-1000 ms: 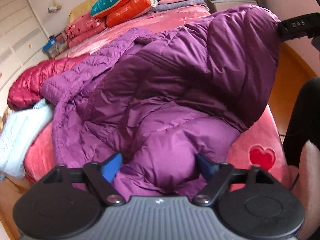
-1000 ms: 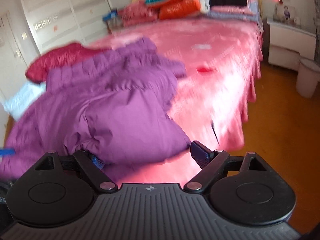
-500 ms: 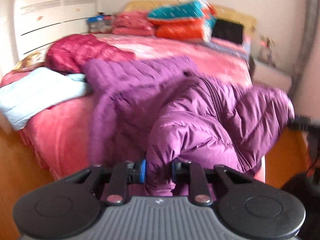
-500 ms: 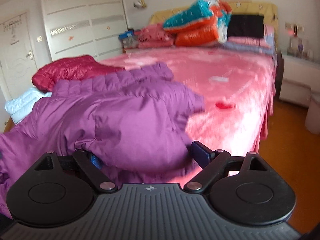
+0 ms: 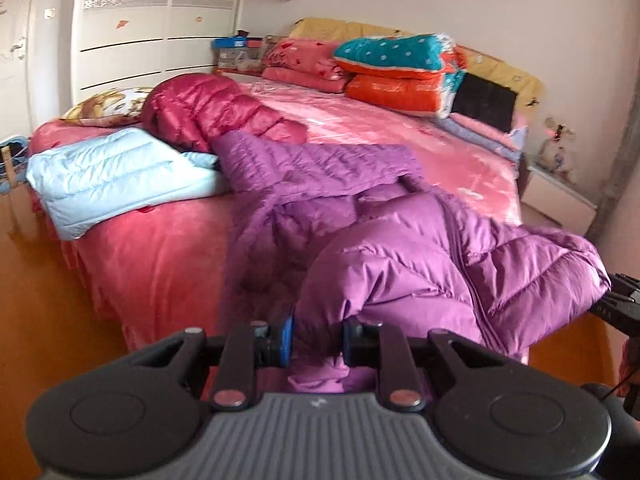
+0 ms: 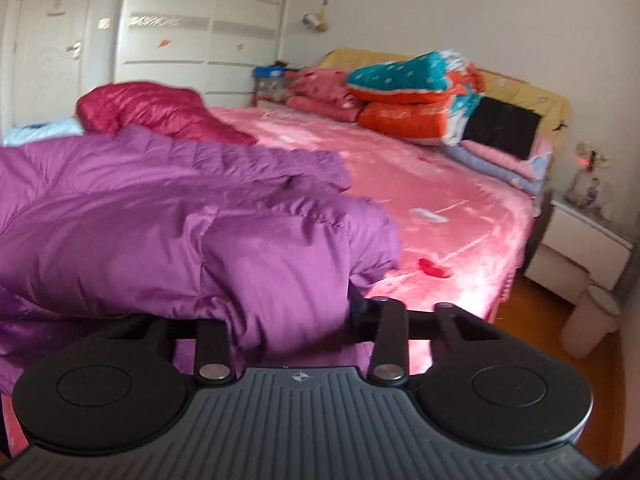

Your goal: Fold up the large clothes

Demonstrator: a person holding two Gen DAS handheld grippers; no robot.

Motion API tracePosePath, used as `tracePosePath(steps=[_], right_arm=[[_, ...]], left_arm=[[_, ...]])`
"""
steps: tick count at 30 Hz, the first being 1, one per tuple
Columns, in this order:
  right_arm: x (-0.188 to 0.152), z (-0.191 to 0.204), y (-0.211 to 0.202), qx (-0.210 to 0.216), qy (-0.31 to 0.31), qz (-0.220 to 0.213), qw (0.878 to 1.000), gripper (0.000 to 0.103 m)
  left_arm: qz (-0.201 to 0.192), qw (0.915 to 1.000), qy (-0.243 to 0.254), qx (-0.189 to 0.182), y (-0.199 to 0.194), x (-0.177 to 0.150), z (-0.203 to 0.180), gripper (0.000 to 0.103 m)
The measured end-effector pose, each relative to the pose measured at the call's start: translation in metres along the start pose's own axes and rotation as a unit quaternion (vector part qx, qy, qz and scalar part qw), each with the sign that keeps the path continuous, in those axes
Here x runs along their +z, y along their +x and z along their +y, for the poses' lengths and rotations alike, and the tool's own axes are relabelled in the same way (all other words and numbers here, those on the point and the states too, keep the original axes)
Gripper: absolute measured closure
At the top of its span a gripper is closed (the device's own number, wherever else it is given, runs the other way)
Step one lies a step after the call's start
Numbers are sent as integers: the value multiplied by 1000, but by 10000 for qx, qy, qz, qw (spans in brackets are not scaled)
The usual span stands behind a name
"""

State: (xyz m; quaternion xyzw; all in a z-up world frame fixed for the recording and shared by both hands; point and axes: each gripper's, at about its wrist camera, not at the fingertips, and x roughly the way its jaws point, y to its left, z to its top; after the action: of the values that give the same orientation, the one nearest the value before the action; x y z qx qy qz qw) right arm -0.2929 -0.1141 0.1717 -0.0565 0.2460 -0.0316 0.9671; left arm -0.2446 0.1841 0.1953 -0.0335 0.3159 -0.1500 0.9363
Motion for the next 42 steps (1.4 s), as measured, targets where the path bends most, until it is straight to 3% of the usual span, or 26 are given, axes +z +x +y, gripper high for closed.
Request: tracePosePath(steps=[6, 10, 13, 15, 17, 19, 20, 21, 22, 26, 29, 32, 36, 39, 42], right_arm=[[19, -23, -65, -468, 407, -717, 9955, 76], [32, -39, -112, -630, 540, -1051, 9910, 77], [33, -46, -136, -704, 677, -1064, 9895, 77], [28, -50, -140, -562, 651, -715, 9937, 76], [21, -50, -131, -483, 530, -187, 9973, 64], [11, -49, -120, -348, 437, 356, 9978, 29], [6, -49, -118, -316, 407, 486, 9975, 21], [1, -49, -119, -310, 399, 578, 9971, 5], [-3, -51, -121, -287, 425, 683, 9963, 3], [-10, -64, -127, -141, 829, 932, 9921, 2], [-12, -74, -146, -6, 1290, 837, 9881, 2], [-6, -89, -181, 323, 2027, 260, 9784, 0], [11, -111, -191, 838, 3000, -585, 9484, 0], [21, -109, -165, 1301, 3458, -803, 9258, 0], [29, -94, -113, 1498, 3434, -798, 9237, 0]], left_arm=[[-252, 9980, 255, -528, -40, 12, -21, 82], [-307, 9948, 346, -904, -62, 18, -29, 82], [-70, 9931, 707, -934, -64, 10, -35, 80], [284, 9922, 789, -924, -56, 0, -32, 77], [664, 9902, 855, -884, -47, -11, -29, 76], [855, 9887, 879, -867, -45, -18, -28, 72], [934, 9875, 876, -914, -45, -20, -28, 66], [977, 9864, 895, -971, -48, -20, -30, 61], [959, 9860, 941, -984, -51, -19, -31, 59], [675, 9859, 1152, -1013, -77, -9, -37, 37], [309, 9883, 1138, -970, -91, 3, -38, 34], [164, 9865, 1228, -1074, -89, 11, -47, 32], [107, 9829, 1309, -1293, -59, 21, -62, 29], [92, 9819, 1111, -1533, -23, 28, -72, 29], [258, 9803, 963, -1704, 20, 25, -83, 29]])
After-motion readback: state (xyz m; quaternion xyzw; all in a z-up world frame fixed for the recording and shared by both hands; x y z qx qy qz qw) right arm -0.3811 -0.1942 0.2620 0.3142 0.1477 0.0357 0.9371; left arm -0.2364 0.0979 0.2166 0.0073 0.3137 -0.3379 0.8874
